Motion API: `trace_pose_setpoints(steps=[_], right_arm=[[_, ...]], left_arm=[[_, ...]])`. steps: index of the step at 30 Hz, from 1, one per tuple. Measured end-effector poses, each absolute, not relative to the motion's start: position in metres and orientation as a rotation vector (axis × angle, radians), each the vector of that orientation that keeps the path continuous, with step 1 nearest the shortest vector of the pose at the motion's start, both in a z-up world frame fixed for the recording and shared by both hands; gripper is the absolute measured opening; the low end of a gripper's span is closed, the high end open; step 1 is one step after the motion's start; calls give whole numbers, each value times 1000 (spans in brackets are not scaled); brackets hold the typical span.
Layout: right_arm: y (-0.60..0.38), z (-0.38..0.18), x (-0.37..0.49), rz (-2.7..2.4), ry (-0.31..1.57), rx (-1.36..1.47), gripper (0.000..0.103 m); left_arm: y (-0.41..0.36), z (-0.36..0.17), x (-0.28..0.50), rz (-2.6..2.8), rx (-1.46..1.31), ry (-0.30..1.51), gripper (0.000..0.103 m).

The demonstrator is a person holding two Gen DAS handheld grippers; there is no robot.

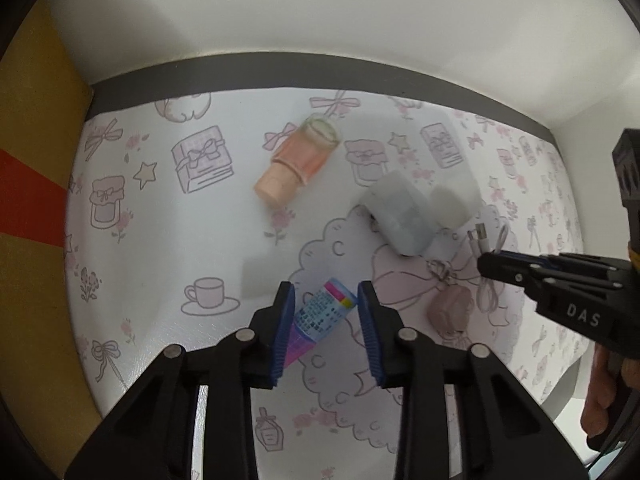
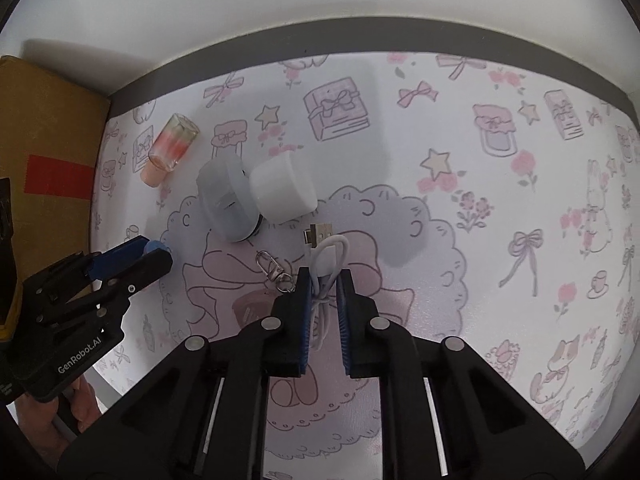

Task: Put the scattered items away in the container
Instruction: 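Lift the held glue stick and cable up off the mat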

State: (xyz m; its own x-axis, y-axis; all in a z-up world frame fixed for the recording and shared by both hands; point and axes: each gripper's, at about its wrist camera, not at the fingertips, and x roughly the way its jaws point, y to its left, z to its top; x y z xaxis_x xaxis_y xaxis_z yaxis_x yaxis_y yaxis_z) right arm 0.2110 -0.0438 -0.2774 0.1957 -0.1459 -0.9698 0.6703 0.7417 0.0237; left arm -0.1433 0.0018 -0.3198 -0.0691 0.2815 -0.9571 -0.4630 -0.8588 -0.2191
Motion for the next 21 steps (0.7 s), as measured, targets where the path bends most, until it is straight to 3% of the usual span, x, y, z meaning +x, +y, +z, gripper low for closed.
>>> trace_pose_setpoints(steps=[21], right_arm=[[-4, -211, 201, -531, 1147, 358, 12]], left_arm=[[1, -250, -119, 2055, -1572, 159, 32]])
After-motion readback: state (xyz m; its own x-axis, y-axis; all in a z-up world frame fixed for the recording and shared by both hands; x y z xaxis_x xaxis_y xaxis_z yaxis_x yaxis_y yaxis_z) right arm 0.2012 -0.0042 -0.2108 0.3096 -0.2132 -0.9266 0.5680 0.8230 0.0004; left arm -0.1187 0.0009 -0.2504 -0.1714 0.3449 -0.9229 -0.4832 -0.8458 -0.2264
